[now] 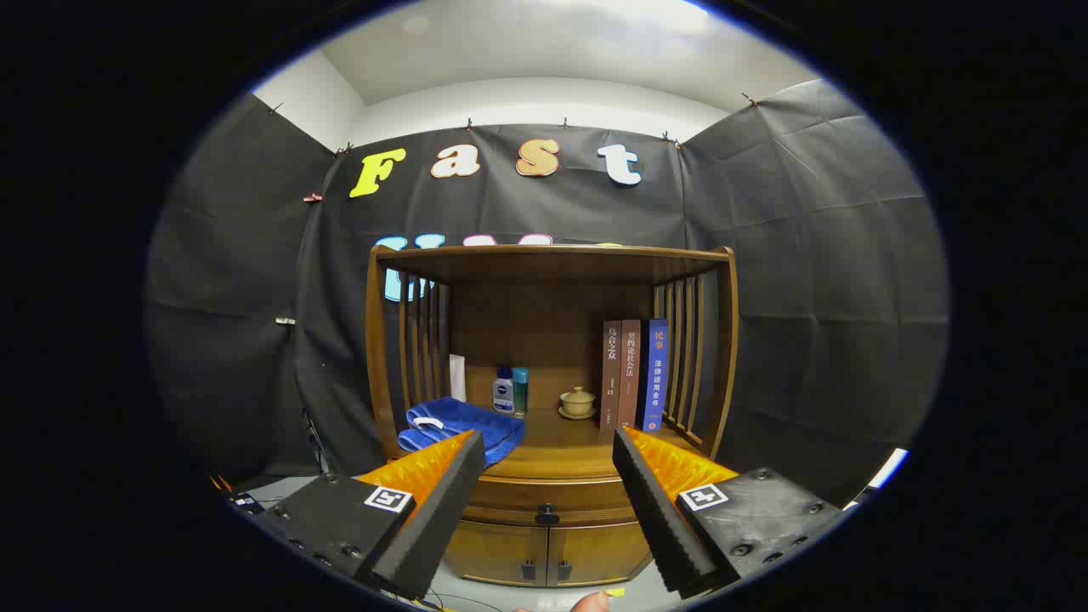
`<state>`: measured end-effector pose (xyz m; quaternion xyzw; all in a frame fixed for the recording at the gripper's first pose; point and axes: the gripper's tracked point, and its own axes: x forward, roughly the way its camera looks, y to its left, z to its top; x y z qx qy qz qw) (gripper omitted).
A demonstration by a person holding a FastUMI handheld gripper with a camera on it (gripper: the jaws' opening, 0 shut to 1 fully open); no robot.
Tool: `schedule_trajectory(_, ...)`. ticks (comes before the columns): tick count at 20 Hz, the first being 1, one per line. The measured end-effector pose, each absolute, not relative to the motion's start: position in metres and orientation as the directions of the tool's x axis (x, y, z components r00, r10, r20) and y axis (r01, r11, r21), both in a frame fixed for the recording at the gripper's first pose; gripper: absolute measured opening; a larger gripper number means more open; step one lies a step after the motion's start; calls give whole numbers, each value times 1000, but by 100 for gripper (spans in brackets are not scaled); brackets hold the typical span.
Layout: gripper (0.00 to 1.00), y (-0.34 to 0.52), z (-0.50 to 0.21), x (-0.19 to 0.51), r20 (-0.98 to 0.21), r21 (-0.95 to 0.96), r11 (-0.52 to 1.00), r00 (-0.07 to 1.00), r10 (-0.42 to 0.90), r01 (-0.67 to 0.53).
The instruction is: Pull open the drawer, take out the items inside it, and place them on the countertop above the cabinet.
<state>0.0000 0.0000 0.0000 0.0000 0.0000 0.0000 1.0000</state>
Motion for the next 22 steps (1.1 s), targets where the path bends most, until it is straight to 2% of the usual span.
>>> schedule_trajectory(22, 98, -7, -1, 4, 27, 16, 1000, 999, -18, 17)
